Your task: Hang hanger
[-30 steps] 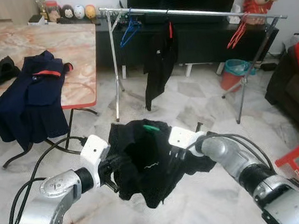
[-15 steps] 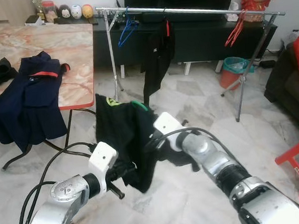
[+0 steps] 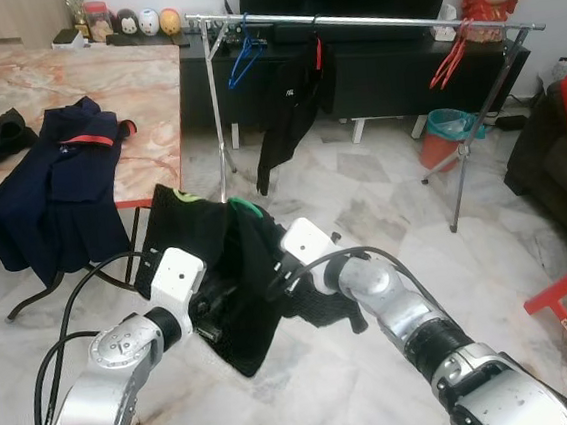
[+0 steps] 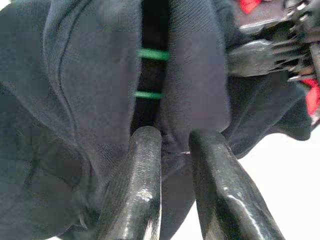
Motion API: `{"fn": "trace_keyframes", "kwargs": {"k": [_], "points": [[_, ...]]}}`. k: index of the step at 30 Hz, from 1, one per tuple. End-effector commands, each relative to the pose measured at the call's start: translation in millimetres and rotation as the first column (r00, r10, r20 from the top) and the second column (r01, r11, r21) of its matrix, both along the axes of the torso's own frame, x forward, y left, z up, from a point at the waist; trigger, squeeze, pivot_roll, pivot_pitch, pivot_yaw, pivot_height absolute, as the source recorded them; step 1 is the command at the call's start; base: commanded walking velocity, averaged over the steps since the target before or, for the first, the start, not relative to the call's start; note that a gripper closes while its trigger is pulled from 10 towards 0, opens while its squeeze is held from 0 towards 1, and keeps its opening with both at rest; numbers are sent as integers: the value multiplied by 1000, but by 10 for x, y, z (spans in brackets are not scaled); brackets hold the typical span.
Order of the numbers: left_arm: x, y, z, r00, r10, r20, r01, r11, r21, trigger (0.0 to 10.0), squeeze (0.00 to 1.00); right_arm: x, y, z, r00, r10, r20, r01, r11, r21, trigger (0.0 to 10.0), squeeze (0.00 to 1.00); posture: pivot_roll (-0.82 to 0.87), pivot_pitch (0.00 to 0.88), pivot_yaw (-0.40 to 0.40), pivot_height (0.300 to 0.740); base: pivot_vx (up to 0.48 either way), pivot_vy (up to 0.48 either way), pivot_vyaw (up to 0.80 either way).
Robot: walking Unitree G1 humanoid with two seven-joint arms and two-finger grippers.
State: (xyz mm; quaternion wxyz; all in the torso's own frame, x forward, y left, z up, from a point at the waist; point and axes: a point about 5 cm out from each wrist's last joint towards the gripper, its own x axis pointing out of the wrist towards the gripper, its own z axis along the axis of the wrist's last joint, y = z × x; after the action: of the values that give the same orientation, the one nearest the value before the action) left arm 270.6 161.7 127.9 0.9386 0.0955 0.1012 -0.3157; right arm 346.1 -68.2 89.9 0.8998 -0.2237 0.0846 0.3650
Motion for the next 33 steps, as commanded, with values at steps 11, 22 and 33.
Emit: {"fn": "trace_keyframes", "kwargs": {"k": [11, 22, 33], "points": [[-49, 38, 63, 999, 19, 50, -17, 999, -44, 10000, 1000, 61, -145, 150, 995, -74, 62, 69, 995, 79, 10000, 0, 207, 0, -92, 740, 0, 0, 0], [24, 268, 172, 983, 138, 121, -135, 990, -28, 10000, 1000, 103, -549, 98, 975, -212, 67, 210, 977, 39, 10000, 0, 197, 0, -77, 740, 0, 0, 0], [138, 375, 318, 950, 212, 228, -216, 976, -6, 10000, 0, 48, -901, 180, 999, -50, 21, 49, 998, 45, 10000, 0, 195, 0, -81, 740, 0, 0, 0]]}}
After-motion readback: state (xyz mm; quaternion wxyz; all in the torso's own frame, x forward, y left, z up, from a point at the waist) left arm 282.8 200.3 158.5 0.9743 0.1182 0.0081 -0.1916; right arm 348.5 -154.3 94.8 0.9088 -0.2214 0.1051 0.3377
